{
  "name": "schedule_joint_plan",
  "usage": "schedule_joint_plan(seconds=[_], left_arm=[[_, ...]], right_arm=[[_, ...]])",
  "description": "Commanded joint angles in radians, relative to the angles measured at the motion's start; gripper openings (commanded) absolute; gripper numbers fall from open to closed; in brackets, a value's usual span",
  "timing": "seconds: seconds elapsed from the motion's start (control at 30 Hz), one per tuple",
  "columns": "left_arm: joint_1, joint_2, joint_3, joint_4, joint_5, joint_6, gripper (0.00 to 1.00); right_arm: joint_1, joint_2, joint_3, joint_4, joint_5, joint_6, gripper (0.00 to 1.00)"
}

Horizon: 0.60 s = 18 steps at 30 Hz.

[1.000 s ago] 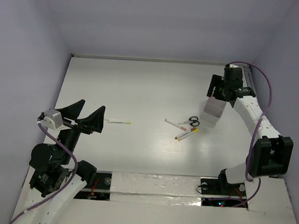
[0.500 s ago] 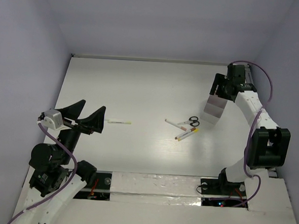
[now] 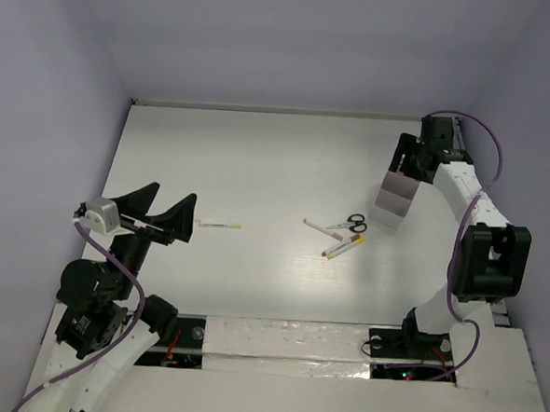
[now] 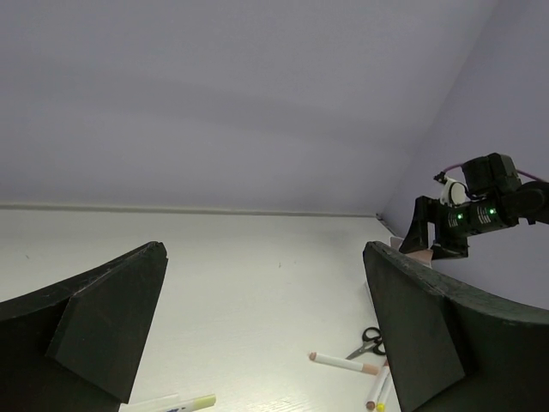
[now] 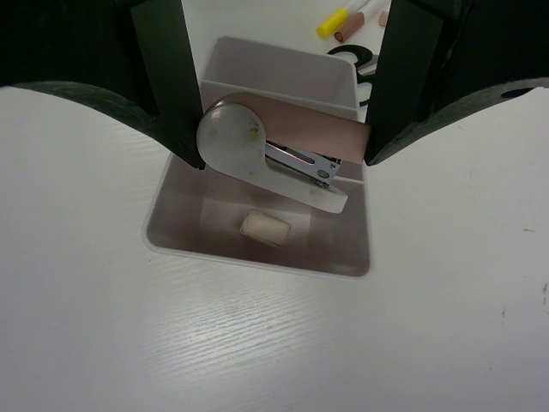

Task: Sort the stationery into containers
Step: Place the stationery in the storage box.

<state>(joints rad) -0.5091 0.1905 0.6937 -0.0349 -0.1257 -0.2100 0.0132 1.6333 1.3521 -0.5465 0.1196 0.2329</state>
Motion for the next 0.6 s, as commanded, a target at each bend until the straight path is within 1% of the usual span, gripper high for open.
schedule_joint_plan(seconds=[0.0, 0.03, 0.07, 0.23, 0.33, 0.4, 0.47, 0.5, 0.57], left_arm=[[-0.005, 0.017, -0.003, 0.038, -0.006, 0.009, 0.99], [-0.005, 0.018, -0.003, 0.038, -0.006, 0.009, 0.99], [-0.005, 0.021, -0.003, 0.038, -0.006, 0.009, 0.99], [-0.005, 0.026, -0.005, 0.038, -0.008, 0.011, 0.99], [-0.005, 0.029, -0.003, 0.039, -0.006, 0.009, 0.99], [-0.005, 0.03, -0.005, 0.04, -0.008, 0.011, 0.99], [-0.005, 0.033, -0.005, 0.04, -0.008, 0.011, 0.99], [-0.005, 0.033, -0.006, 0.041, -0.008, 0.012, 0.99], [-0.005, 0.038, -0.006, 0.041, -0.008, 0.011, 0.99]], right_arm=[[-0.01, -0.009, 0.053, 0.052, 0.009, 0.0, 0.72], [-0.01, -0.01, 0.05, 0.059, 0.017, 0.0, 0.74], [-0.01, -0.016, 0.047, 0.065, 0.02, 0.002, 0.79], [-0.01, -0.015, 0.056, 0.08, 0.031, 0.0, 0.82], [-0.01, -0.015, 0.059, 0.082, 0.031, 0.0, 0.86], [-0.01, -0.023, 0.061, 0.082, 0.028, 0.002, 0.88], [-0.01, -0.05, 0.048, 0.1, -0.001, 0.0, 0.88], [-0.01, -0.07, 0.016, 0.143, -0.029, -0.007, 0.88], [-0.001, -0.142, -0.024, 0.187, -0.141, -0.004, 0.87]])
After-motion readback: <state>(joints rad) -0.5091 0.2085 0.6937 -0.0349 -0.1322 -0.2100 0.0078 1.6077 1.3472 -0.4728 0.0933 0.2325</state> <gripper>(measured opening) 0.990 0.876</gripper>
